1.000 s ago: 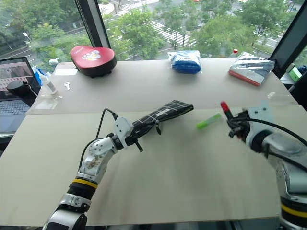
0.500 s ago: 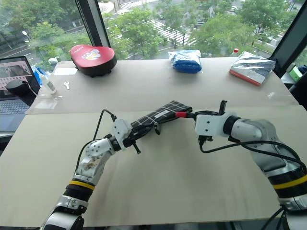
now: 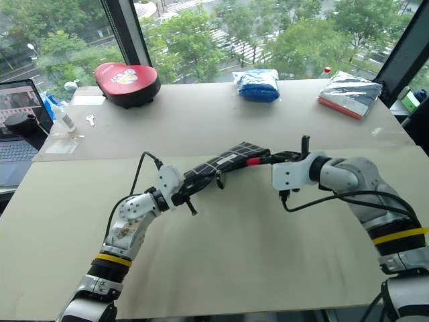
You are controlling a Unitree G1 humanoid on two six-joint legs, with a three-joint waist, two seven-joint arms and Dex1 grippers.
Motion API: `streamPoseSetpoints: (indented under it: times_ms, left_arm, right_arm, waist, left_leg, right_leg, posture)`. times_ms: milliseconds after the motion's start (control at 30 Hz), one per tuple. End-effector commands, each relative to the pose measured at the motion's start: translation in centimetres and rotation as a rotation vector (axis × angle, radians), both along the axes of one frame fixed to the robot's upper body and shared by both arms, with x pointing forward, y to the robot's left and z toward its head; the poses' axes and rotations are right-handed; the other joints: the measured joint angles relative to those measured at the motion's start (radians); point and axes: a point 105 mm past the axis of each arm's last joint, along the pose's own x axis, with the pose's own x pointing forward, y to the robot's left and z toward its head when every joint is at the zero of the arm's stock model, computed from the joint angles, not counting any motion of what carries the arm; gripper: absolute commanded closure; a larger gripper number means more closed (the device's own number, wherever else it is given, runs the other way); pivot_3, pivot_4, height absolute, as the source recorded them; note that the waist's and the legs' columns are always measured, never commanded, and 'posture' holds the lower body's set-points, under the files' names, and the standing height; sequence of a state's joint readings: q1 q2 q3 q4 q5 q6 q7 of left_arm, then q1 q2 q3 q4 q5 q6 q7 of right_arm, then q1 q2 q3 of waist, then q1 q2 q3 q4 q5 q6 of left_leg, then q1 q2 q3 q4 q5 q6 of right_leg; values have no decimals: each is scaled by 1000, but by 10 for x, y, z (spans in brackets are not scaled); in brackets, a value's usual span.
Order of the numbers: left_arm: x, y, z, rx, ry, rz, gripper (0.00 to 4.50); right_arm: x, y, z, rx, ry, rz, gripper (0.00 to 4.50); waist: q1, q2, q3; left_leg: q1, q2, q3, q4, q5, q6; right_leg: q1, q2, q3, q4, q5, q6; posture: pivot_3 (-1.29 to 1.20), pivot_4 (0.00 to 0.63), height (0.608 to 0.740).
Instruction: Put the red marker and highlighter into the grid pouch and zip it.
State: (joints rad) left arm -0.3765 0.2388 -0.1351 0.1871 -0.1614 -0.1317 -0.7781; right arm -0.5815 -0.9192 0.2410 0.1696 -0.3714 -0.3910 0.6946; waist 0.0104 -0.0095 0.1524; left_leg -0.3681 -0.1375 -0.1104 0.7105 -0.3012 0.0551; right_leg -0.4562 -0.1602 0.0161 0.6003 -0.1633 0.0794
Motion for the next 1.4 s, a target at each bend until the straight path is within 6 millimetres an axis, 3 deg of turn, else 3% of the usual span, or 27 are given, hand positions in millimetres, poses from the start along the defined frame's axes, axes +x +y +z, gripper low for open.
streamPoseSetpoints:
  times_ms: [33,333,533,733,800,833,867,933,1033,1133,1267,1400]
  left_arm:
    - [-3,-2,12,-21,-44,-17,4500]
    - [-3,-5,14,-23,-46,-28,4500]
    - [-1,-5,17,-22,-53,-30,4500]
    - [0,-3,19,-23,-60,-22,4500]
    - [-1,-2,20,-23,-61,-19,4500]
    - [-1,-2,20,-23,-62,-18,4500]
    - [-1,-2,20,-23,-62,-16,4500]
    - [-1,-1,20,-23,-62,-11,4500]
    - [-1,0,19,-23,-62,-6,4500]
    - [-1,0,19,-22,-61,-3,4500]
    - [-1,1,18,-22,-60,2,4500]
    - [-1,1,17,-22,-58,5,4500]
  right_arm:
    - [1,3,15,-5,-49,23,4023]
    - [8,39,14,-16,-68,116,4023]
    - [1,81,-1,-19,-60,253,4023]
    - [0,96,-8,-23,-81,325,4023]
    - [0,95,-10,7,-34,318,3030]
    - [1,94,-9,19,-29,310,2893]
    - [3,93,-6,28,-40,299,2367]
    - [10,85,3,63,-56,249,1754]
    - [13,72,14,95,-60,220,1754]
    - [3,57,24,198,11,229,1754]
    - [-25,21,31,495,419,97,1754]
    - [-35,8,46,675,555,31,1754]
  waist:
    - [0,0,0]
    - [-5,0,0]
    - [-7,0,0]
    - [-7,0,0]
    - [-8,0,0]
    - [-8,0,0]
    - [-10,0,0]
    - [-11,0,0]
    - [-12,0,0]
    - [-10,0,0]
    - [-1,0,0]
    - [-4,0,0]
  left_leg:
    - [0,0,0,0,0,0]
    - [0,1,1,0,0,0]
    - [0,2,1,0,0,0]
    - [0,2,1,0,0,0]
    - [0,4,1,0,0,0]
    - [0,4,1,0,0,0]
    - [0,5,1,0,0,0]
    - [0,6,1,0,0,-1]
    - [0,6,1,0,0,-1]
    - [0,6,1,0,0,-1]
    - [-1,8,1,-1,0,-1]
    - [-1,9,2,-1,-1,-1]
  right_leg:
    - [0,0,0,0,0,0]
    - [0,1,0,0,1,-1]
    - [0,2,0,-2,2,-1]
    - [0,4,0,-5,3,-1]
    - [0,5,0,-5,4,-2]
    - [0,6,0,-5,4,-2]
    - [0,7,0,-5,4,-2]
    - [0,7,0,-5,4,-3]
    - [0,8,0,-5,5,-4]
    - [0,8,0,-6,5,-4]
    - [0,9,0,-7,5,-4]
    - [0,9,0,-7,6,-5]
  posture:
    - [0,150,740]
    - [0,150,740]
    - [0,150,740]
    - [0,150,740]
    - [0,150,740]
    - [0,150,740]
    - [0,150,740]
    - [0,150,740]
    - [0,150,740]
    - [0,150,740]
    - [0,150,740]
    - [0,150,740]
